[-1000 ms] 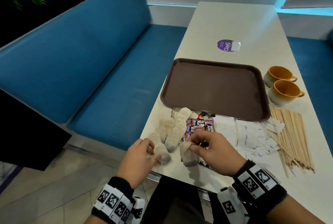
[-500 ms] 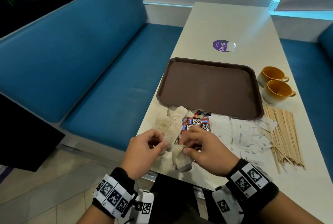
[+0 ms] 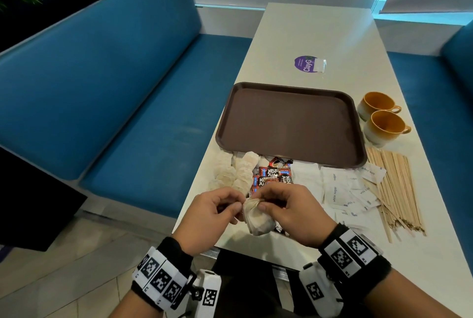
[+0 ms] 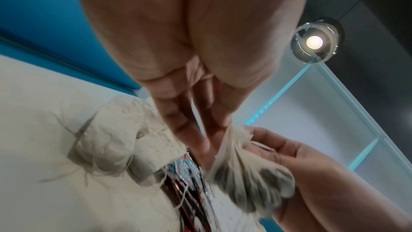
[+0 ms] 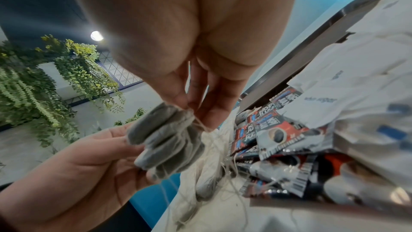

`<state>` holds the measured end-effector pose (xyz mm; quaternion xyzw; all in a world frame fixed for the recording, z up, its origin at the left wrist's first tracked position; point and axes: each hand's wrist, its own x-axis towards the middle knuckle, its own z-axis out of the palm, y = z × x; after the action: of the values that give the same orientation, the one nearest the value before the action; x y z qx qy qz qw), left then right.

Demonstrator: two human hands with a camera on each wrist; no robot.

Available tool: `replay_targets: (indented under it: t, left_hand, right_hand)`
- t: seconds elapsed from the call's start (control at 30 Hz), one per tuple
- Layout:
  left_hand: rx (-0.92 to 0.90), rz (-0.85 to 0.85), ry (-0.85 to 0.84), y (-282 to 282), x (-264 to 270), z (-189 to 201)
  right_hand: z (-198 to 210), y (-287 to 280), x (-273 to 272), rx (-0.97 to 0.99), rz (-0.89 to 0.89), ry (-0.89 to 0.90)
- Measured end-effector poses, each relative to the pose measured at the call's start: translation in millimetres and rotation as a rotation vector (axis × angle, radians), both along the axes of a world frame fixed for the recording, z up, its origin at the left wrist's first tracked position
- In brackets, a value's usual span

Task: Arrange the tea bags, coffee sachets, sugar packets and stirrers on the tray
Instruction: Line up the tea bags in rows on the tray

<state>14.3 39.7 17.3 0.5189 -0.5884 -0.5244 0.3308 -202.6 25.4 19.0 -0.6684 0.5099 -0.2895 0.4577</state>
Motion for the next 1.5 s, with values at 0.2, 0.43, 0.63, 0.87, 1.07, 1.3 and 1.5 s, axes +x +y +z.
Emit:
replay_targets:
  t: [0.2, 0.43, 0.63, 0.87, 1.07, 1.3, 1.5]
  left_hand:
    - [-0.068, 0.235, -0.354, -12, 27, -11]
    - [0.013, 0.196, -0.703, -20, 40, -28]
    - [-0.040, 0.256, -0.674, -18, 27, -27]
    - [-0.069, 0.259, -0.487, -18, 25, -16]
    - [-0.113, 0.218, -0.260, -20, 10, 1]
    - [-0.170, 0.130, -0.049, -30, -21, 15]
    - [-0.147, -0.024, 0.075, -38, -42, 20]
  right_hand:
    - [-3, -1, -1, 0.009, -0.040, 0.039]
    - [-4, -2, -4, -0.065, -0.040, 0.121]
    - [-5, 0, -6, -0.043, -0.072, 0.054]
    - [-1, -1, -8, -0.051, -0.069, 0.022]
    - [8, 0, -8, -0.059, -0.024, -0.039]
    - [25, -3, -15, -0.177, -0.035, -0.074]
    - [27, -8, -28, -0.115, -0.171, -0.176]
